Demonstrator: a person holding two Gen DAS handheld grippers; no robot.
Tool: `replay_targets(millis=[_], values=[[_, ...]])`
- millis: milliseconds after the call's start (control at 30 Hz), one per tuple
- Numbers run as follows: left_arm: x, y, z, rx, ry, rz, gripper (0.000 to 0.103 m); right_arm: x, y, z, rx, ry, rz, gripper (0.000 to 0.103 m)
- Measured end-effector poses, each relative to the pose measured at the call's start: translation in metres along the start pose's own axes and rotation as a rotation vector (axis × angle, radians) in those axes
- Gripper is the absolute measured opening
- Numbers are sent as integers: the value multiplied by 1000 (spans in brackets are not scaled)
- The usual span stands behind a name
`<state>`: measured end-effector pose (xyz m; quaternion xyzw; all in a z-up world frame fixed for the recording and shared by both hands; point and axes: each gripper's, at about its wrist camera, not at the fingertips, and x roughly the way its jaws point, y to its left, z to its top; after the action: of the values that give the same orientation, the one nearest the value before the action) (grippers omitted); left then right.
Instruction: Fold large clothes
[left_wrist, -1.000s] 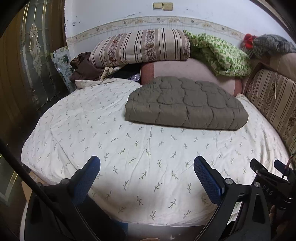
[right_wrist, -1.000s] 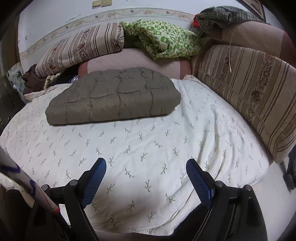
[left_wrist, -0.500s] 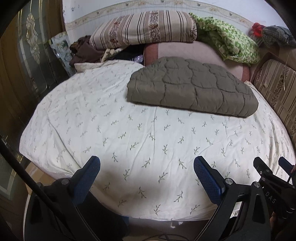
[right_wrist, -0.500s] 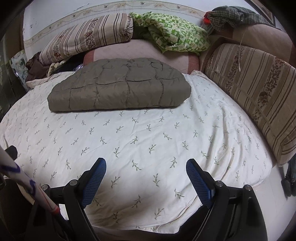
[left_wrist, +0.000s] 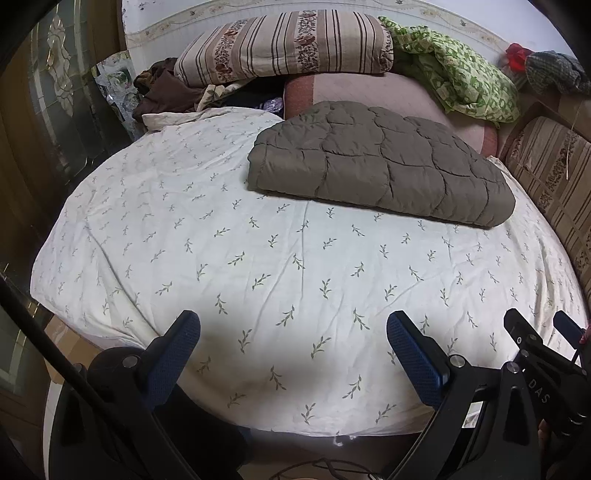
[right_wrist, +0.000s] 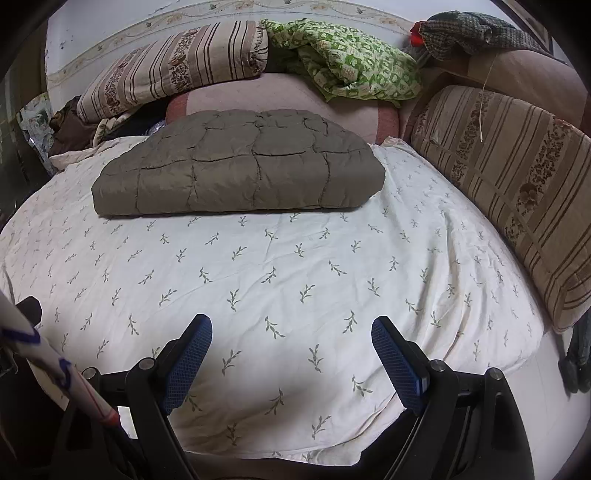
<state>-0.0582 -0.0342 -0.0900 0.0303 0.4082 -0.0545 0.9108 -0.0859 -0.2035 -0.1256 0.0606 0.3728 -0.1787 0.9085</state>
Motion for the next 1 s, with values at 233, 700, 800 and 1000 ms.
replay_targets(millis=[233,700,800,1000], values=[[-1,-1,-1,1,5,-1,101,-1,-2,0,2,-4,-7,92],[3,-1,-3,2,20,-6,101,-3,1,-1,-9,-10,-16,92],[5,0,-4,1,29,-5,101,-1,0,-1,-11,-5,-15,92],[7,2,-5,-4,37,-11,101,-1,2,-2,-12,-4,-17,92]])
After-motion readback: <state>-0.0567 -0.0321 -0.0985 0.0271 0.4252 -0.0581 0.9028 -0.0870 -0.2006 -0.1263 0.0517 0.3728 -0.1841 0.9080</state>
